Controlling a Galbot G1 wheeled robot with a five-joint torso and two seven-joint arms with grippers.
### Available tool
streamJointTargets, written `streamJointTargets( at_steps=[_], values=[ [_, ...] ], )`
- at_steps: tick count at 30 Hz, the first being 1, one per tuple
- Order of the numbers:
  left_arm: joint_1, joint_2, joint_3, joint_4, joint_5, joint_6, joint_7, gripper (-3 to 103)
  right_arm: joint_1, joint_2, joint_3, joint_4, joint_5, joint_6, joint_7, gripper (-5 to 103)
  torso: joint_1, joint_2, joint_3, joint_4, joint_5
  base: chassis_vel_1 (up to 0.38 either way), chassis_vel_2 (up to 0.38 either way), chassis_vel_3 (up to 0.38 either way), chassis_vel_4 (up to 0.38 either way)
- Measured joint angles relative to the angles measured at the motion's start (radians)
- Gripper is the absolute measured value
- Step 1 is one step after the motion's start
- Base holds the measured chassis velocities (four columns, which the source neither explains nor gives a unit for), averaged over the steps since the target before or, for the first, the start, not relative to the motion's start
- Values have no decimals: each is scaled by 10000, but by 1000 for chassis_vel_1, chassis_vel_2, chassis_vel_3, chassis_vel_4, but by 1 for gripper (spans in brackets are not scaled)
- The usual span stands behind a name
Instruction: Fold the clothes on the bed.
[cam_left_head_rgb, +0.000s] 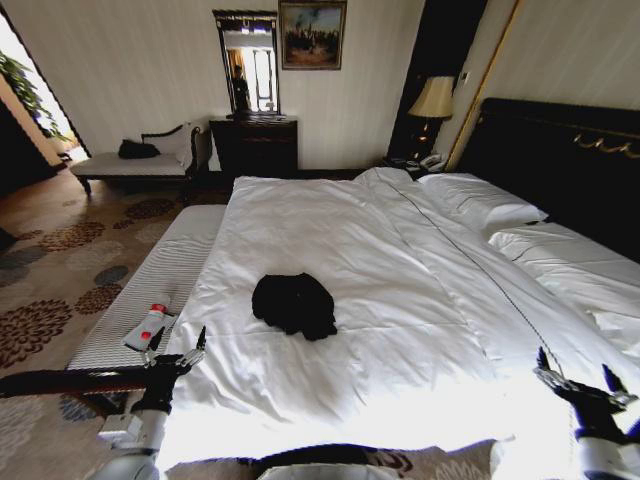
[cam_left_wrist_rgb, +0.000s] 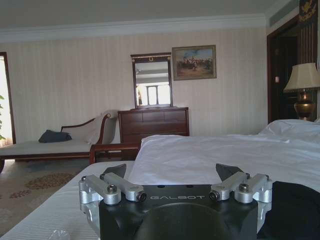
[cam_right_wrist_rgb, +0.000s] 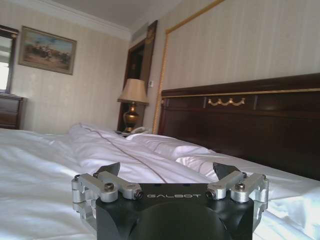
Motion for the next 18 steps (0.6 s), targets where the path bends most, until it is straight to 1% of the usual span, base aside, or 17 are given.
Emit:
streamJointTargets(
  at_steps=[2, 7, 18],
  values=[
    [11, -6, 7, -12, 12, 7, -4, 100, 43, 92, -301, 89, -232, 23, 0, 100, 0, 0, 0, -1, 1, 0, 0, 0, 0],
    [50, 20, -26, -14, 7, 9, -4, 100, 71, 251, -808, 299, -398, 23, 31, 100, -1, 0, 0, -1, 1, 0, 0, 0, 0],
    [-24, 97, 1, -47, -4, 58, -20, 100, 13, 285, -1140, 557, -699, 37, 45, 100, 7, -3, 1, -1, 2, -55, 30, 62, -27]
  ],
)
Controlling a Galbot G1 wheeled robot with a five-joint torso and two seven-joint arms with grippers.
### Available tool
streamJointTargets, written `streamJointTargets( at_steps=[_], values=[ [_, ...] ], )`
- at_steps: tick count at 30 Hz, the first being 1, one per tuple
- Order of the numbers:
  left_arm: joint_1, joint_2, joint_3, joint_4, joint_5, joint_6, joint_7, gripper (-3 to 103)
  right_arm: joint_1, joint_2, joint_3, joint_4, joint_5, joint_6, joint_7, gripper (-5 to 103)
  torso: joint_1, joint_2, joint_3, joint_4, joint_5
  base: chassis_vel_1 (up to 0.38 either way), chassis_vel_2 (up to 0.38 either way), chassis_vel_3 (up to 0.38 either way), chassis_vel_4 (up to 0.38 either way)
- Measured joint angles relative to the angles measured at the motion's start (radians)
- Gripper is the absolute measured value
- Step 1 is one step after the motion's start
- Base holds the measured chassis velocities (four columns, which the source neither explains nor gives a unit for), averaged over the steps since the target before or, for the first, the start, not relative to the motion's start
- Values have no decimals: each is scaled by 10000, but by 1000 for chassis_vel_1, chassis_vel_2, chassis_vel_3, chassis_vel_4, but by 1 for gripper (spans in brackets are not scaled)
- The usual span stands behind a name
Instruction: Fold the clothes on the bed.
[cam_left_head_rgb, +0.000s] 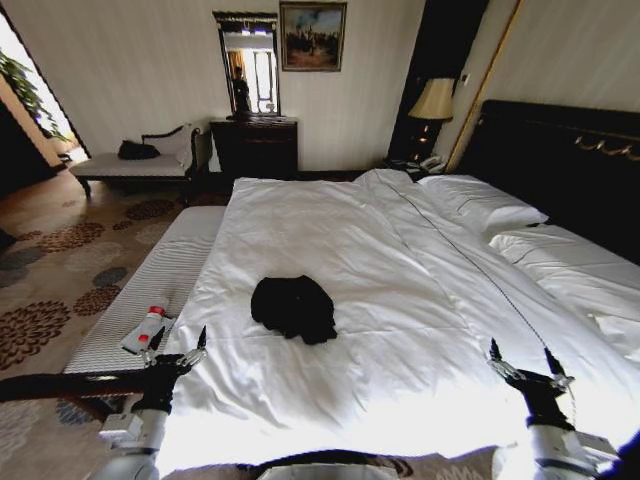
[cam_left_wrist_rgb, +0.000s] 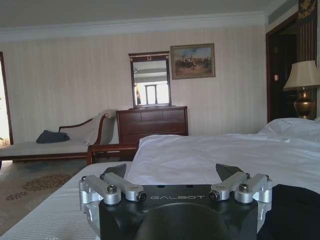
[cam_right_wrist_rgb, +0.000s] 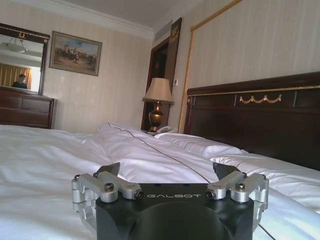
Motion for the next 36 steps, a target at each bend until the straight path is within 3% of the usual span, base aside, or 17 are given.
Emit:
streamJointTargets(
  at_steps=[12, 17, 20, 22, 26, 31, 35, 36],
  values=[
    [-138, 131, -10, 158, -118, 67, -12, 100, 8, 8, -612, 405, -492, -144, 33, 100, -9, 3, -3, 0, -3, -6, 1, 5, -1],
    [-414, 285, -89, 473, -556, 525, -220, 100, 31, 29, -814, 462, -828, -170, 80, 100, -7, 2, -1, 1, 0, 0, 0, 0, 0],
    [-1077, 735, -63, 897, -1102, 1152, -470, 100, 29, 13, -918, 571, -917, -146, 263, 100, -8, 3, -2, 0, -2, 0, 0, 0, 0],
    [-1300, 881, -41, 1007, -1215, 1249, -499, 100, 29, -10, -922, 604, -919, -146, 287, 100, -8, 3, -2, 0, -2, 0, 0, 0, 0],
    [-2386, 1816, 76, 1575, -2189, 1913, -631, 100, -22, -184, -923, 856, -918, -208, 317, 100, -8, 3, -1, -1, -3, 0, 0, 0, 0],
    [-3346, 2746, 349, 2333, -2806, 2125, -613, 100, -56, -253, -908, 1032, -911, -310, 337, 100, -7, 2, 0, -1, -1, 0, 0, 0, 0],
    [-4625, 3885, 1221, 3208, -4078, 2456, -334, 100, -67, -234, -932, 1202, -957, -469, 422, 100, -7, 2, 0, 2, -4, 0, 0, 0, 0],
    [-4625, 3885, 1221, 3208, -4078, 2456, -334, 100, -67, -234, -932, 1202, -957, -469, 422, 100, -7, 2, 0, 2, -4, 0, 0, 0, 0]
  ],
)
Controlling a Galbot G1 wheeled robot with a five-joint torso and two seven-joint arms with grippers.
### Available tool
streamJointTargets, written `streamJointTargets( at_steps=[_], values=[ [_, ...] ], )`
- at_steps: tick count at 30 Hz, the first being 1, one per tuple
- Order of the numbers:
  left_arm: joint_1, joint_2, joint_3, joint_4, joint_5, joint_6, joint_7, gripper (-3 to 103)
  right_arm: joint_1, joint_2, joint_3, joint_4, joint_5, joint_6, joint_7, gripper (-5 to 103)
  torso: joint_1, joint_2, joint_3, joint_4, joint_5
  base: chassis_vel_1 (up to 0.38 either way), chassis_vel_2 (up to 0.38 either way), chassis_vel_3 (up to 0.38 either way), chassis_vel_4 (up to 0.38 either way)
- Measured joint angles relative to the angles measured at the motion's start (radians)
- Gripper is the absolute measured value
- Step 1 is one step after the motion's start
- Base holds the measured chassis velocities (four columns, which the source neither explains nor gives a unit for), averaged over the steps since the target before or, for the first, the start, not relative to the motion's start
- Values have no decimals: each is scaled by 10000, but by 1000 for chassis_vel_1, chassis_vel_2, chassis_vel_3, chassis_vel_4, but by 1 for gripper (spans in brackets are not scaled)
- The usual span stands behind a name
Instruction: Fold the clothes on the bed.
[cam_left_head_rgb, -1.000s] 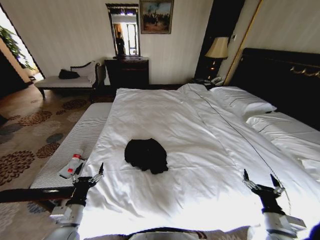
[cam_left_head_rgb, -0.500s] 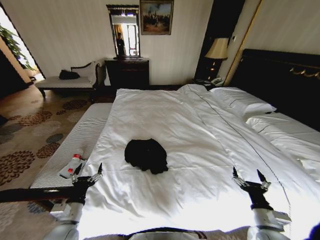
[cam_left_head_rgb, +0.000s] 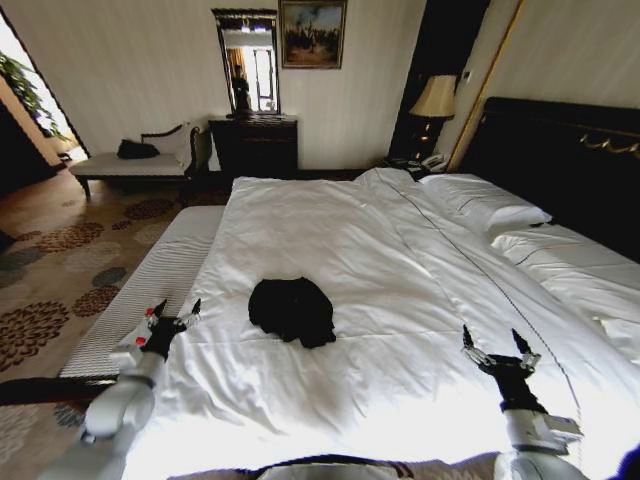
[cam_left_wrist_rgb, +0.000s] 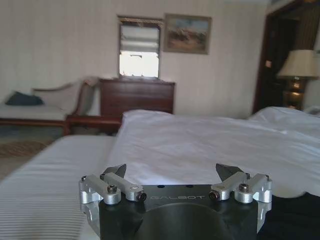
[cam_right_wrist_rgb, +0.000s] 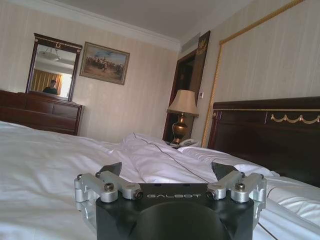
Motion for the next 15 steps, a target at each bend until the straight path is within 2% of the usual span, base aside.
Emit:
streamJointTargets(
  at_steps=[4, 5, 6, 9, 11, 12, 15],
  values=[
    [-1421, 985, 1337, 961, -725, 98, 432, 100, 9, 39, -50, 150, -111, -136, 87, 100, 0, 0, 1, -3, 4, 0, 0, 0, 0],
    [-2087, 1250, 1950, 1401, -842, 117, 515, 100, 16, 40, -55, 204, -116, -186, 101, 100, 1, 0, 0, -3, 4, 0, 0, 0, 0],
    [-2087, 1250, 1950, 1401, -842, 117, 515, 100, 16, 40, -55, 204, -116, -186, 101, 100, 1, 0, 0, -3, 4, 0, 0, 0, 0],
    [-3107, 1404, 2904, 2091, -1130, 261, 548, 100, 23, 18, -37, 240, -113, -242, 119, 100, 1, 0, 1, -2, 4, 0, 0, 0, 0],
    [-4064, 1328, 3929, 2730, -1505, 434, 494, 100, 35, -23, 14, 239, -67, -279, 140, 100, 0, 0, 1, -1, 3, 0, 0, 0, 0],
    [-4064, 1328, 3929, 2730, -1505, 434, 494, 100, 35, -23, 14, 239, -67, -279, 140, 100, 0, 0, 1, -1, 3, 0, 0, 0, 0],
    [-5134, 1075, 5141, 3455, -1884, 632, 472, 100, 67, -45, 45, 212, -44, -332, 171, 100, 0, 0, 0, -4, 5, 0, 0, 0, 0]
  ],
)
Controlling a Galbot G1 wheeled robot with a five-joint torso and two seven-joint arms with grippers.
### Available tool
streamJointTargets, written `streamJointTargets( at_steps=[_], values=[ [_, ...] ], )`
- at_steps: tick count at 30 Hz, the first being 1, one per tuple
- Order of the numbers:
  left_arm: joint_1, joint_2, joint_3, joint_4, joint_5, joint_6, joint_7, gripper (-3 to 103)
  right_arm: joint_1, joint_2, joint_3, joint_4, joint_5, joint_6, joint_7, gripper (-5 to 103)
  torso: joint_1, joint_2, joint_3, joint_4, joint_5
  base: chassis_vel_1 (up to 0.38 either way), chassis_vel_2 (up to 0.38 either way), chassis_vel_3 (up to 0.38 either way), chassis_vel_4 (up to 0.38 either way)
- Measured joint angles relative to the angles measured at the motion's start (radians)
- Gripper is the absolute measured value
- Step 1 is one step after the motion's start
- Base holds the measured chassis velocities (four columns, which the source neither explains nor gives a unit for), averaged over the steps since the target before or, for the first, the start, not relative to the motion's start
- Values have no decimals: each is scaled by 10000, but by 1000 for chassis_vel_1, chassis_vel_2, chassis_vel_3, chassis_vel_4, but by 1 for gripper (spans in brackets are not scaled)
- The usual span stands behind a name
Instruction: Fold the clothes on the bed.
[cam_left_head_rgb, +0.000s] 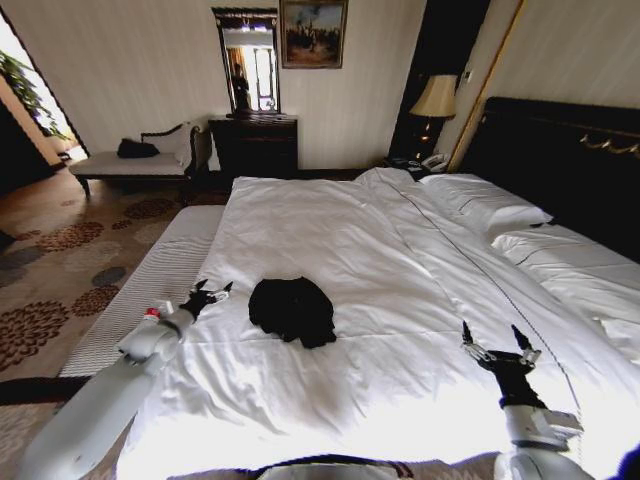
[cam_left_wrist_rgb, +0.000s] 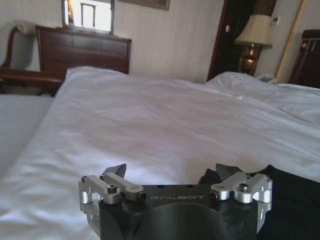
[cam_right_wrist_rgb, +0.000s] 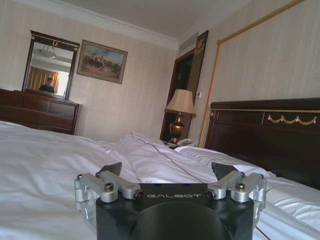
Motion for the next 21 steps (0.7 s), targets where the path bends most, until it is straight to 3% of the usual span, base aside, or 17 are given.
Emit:
streamJointTargets(
  at_steps=[8, 21],
  values=[
    [-1612, -765, 1515, 1215, -586, 146, 88, 102, 63, -25, -1, -72, 17, -75, 38, 100, 0, 0, 0, 2, 0, 0, 0, 0, 0],
    [-2462, -1458, 2103, 2615, -1010, 375, 56, 98, 39, -66, 87, -184, 101, -97, 56, 100, 0, 0, 0, 5, -2, 0, 0, 0, 0]
  ],
)
